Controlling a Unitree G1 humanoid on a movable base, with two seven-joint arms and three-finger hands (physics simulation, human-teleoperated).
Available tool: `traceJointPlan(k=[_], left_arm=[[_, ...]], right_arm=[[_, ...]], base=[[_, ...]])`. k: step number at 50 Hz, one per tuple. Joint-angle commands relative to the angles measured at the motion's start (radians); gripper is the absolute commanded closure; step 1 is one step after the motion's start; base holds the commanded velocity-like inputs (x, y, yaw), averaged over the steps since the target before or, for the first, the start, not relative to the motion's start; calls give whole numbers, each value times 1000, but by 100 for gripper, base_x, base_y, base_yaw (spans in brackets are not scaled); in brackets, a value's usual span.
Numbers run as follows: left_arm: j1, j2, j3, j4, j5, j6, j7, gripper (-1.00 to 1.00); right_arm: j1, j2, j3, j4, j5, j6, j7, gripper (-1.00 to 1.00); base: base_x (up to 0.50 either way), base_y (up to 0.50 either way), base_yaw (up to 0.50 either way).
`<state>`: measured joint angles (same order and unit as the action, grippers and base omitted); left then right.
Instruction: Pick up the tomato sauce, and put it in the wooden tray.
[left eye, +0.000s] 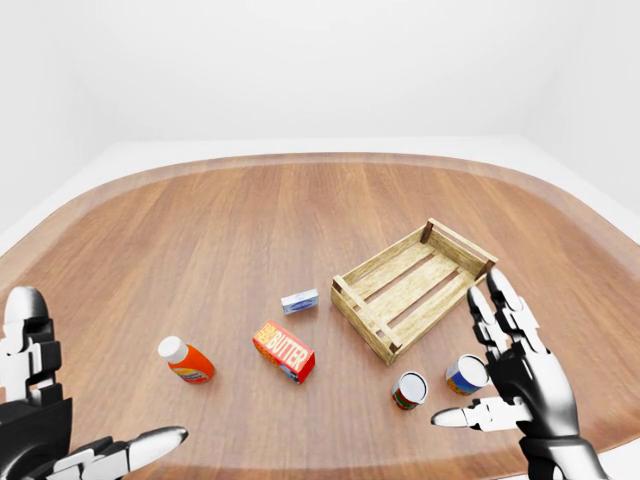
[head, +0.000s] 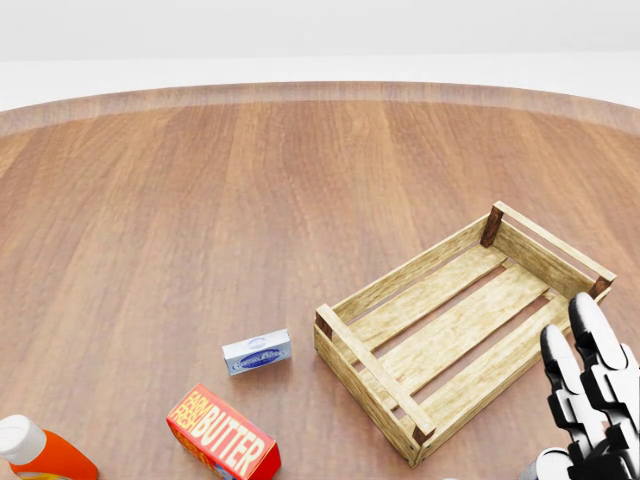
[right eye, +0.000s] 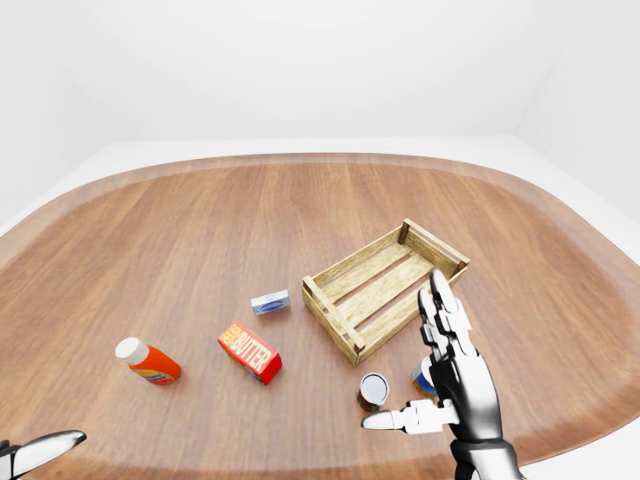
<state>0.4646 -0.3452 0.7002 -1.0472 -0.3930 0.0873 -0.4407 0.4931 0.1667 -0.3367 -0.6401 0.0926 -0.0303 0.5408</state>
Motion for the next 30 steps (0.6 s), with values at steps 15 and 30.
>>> traceJointPlan(k=[15,30], left_arm=[[-10,0,10,0,-1,0,-3,-100],[-7,-1,0,0,5,0,0,-100]], right_arm=[[57,25,17,70,-23,-57,57,-100],[78,15,43,121,-38,-57,50,-100]], base=[[0,0,0],[0,0,0]])
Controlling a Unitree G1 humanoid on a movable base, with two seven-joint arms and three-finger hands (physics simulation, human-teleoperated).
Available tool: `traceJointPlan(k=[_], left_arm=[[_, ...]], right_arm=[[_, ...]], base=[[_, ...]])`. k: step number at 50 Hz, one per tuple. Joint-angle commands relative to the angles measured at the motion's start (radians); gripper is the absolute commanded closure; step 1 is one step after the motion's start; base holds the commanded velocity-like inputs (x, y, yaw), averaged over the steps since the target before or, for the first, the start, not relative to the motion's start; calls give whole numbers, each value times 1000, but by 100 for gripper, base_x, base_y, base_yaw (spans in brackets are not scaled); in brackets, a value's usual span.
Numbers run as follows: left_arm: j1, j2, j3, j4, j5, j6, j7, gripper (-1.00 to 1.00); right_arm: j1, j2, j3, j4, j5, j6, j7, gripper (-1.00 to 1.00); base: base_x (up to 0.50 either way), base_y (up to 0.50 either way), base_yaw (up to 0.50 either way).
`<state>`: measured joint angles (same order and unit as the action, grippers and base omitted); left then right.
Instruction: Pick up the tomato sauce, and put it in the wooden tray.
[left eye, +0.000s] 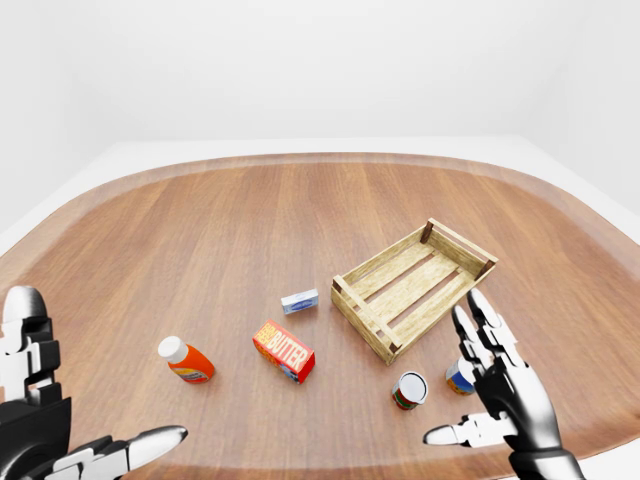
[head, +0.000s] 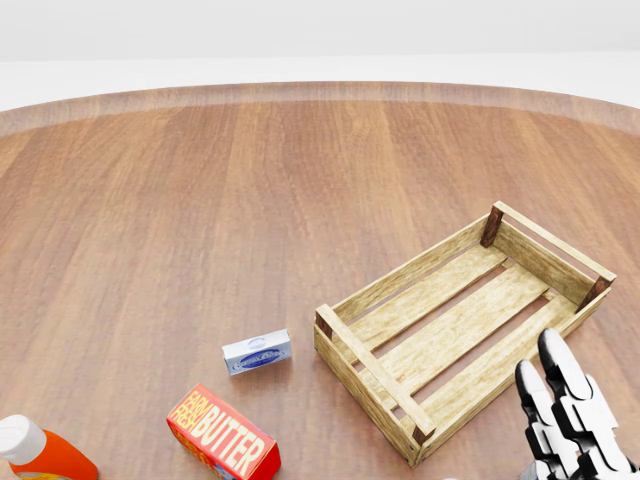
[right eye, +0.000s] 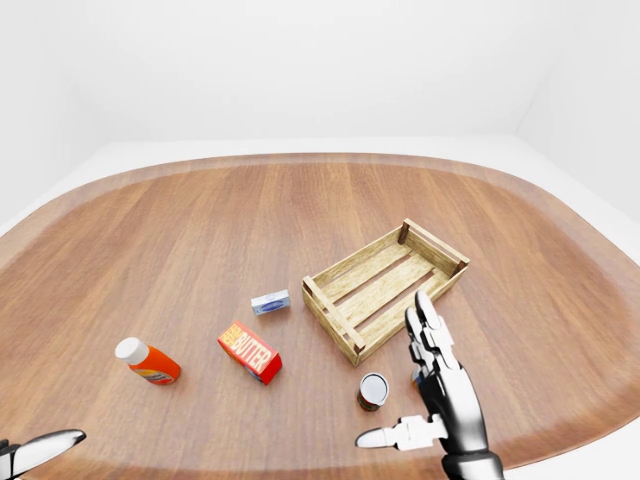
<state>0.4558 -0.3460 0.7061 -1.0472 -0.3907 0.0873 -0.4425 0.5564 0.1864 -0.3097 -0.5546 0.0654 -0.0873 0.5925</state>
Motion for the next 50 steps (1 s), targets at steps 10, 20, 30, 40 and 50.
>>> traceJointPlan(k=[10,20,30,40,50], left_arm=[[11,-3,-4,0,-4,0,-2,-100],[22,2,-8,0,-11,0,3,-100],[24,3,-7,0,-14,0,4,-100],[30,7,-14,0,-15,0,10,-100],[28,8,-13,0,-16,0,12,-100]], right_arm=[[30,-12,30,108,-33,0,-5,-100],[31,-26,39,140,-37,0,-22,-100],[31,-33,41,163,-41,0,-27,-100],[21,-40,39,181,-45,0,-34,-100],[7,-48,39,204,-53,0,-49,-100]], base=[[0,0,0],[0,0,0],[0,0,0],[0,0,0],[0,0,0]])
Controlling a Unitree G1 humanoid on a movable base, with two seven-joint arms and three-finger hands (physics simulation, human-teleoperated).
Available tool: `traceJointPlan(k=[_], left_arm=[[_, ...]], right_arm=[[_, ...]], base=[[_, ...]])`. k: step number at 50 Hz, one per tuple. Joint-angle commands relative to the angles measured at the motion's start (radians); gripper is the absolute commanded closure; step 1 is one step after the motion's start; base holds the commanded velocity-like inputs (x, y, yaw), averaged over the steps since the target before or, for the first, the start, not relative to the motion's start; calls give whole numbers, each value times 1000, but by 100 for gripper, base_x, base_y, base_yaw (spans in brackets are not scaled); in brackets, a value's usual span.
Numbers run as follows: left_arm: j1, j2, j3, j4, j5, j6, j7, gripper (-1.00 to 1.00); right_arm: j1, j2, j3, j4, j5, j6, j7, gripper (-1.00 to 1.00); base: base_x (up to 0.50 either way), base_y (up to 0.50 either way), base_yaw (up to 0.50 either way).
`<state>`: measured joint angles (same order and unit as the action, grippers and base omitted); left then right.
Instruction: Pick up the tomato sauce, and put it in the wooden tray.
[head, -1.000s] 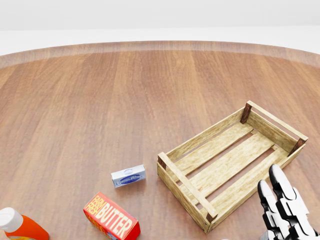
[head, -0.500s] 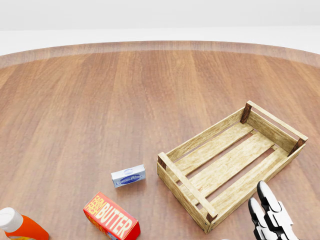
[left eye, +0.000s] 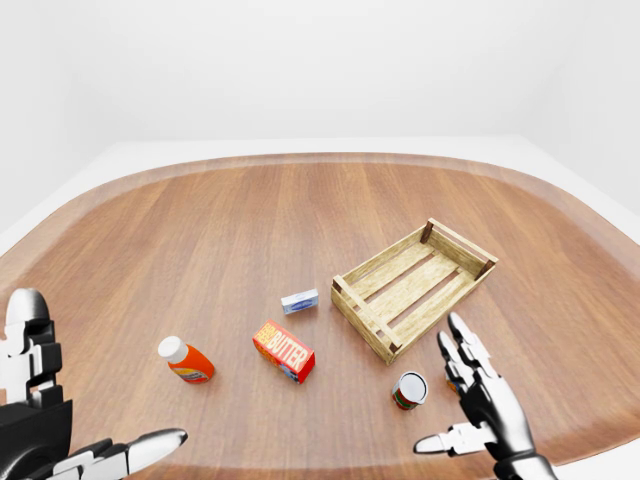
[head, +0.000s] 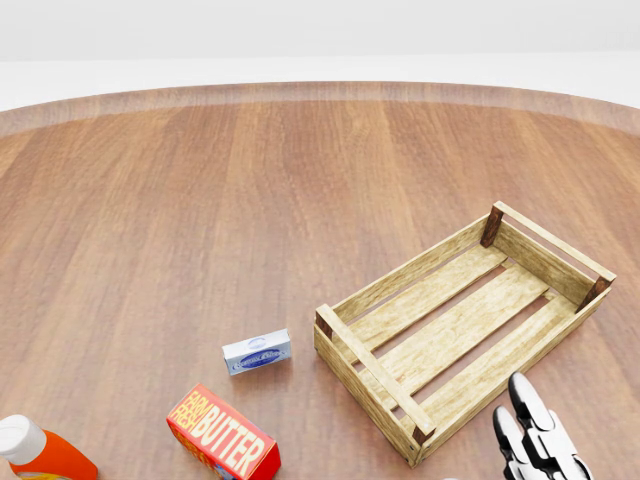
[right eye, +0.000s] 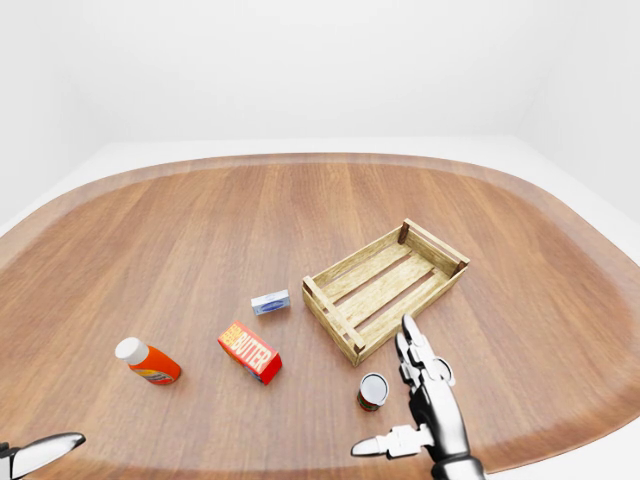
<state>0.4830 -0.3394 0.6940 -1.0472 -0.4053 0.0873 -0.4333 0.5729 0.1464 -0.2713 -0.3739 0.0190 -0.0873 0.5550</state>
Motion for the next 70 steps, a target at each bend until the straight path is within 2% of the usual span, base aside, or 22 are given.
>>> traceJointPlan(k=[1,28,57,70], left_arm=[[1,1,-1,0,-1,0,2,-100],[1,1,-1,0,-1,0,2,-100],[1,1,-1,0,-1,0,3,-100],[-25,-10,20,0,11,0,-18,-100]], right_arm=[[-11,-9,1,25,-7,0,-12,-100],[-58,-32,-8,75,-22,0,-53,-100],[-101,-71,22,166,-52,0,-122,-100],[-112,-84,31,197,-58,0,-142,-100]], base=[[0,0,0],[0,0,0],[0,0,0],[0,0,0]])
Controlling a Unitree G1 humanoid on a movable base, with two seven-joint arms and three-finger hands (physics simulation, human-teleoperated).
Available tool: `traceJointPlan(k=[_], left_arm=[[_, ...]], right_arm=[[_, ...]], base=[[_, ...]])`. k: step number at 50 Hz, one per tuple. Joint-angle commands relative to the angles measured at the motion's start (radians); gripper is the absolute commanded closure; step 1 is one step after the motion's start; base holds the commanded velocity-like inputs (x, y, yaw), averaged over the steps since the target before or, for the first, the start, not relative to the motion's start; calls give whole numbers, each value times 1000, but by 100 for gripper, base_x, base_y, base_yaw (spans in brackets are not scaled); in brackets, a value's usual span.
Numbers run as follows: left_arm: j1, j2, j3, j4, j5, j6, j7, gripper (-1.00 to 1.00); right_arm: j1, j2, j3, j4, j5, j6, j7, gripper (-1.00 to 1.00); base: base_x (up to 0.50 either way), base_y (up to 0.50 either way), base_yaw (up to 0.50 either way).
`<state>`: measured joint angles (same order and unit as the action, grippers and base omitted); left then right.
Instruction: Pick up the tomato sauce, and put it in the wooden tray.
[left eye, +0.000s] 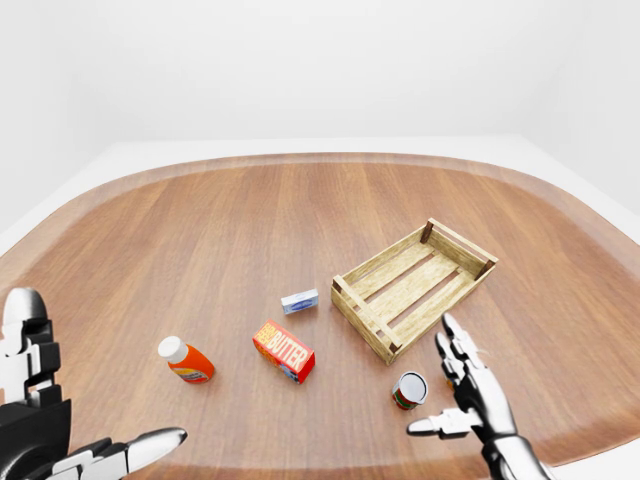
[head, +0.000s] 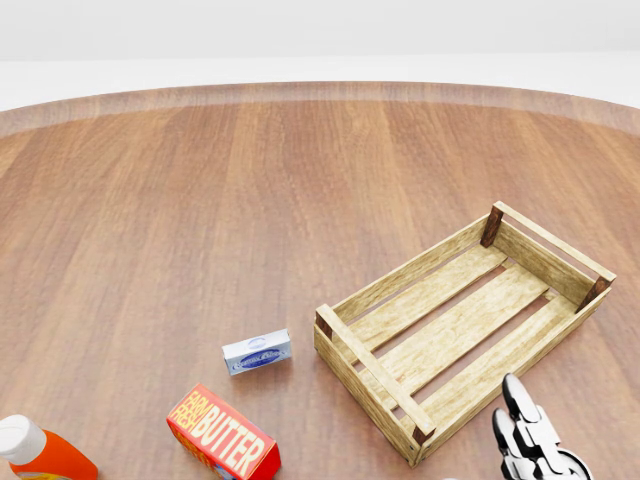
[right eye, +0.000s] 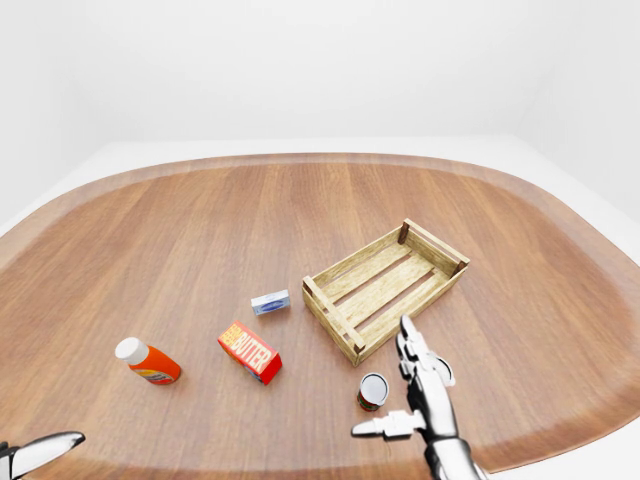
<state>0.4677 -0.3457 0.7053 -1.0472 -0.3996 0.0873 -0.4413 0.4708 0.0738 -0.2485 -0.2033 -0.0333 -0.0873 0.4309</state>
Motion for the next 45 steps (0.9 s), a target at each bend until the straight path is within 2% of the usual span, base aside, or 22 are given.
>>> traceJointPlan(k=[1,45], left_arm=[[-10,-3,10,0,4,0,-10,-100],[16,5,-7,0,-10,0,6,-100]], right_arm=[[-11,-12,9,29,-7,0,-20,-100],[-66,-52,32,144,-37,0,-94,-100]], base=[[0,0,0],[0,0,0]])
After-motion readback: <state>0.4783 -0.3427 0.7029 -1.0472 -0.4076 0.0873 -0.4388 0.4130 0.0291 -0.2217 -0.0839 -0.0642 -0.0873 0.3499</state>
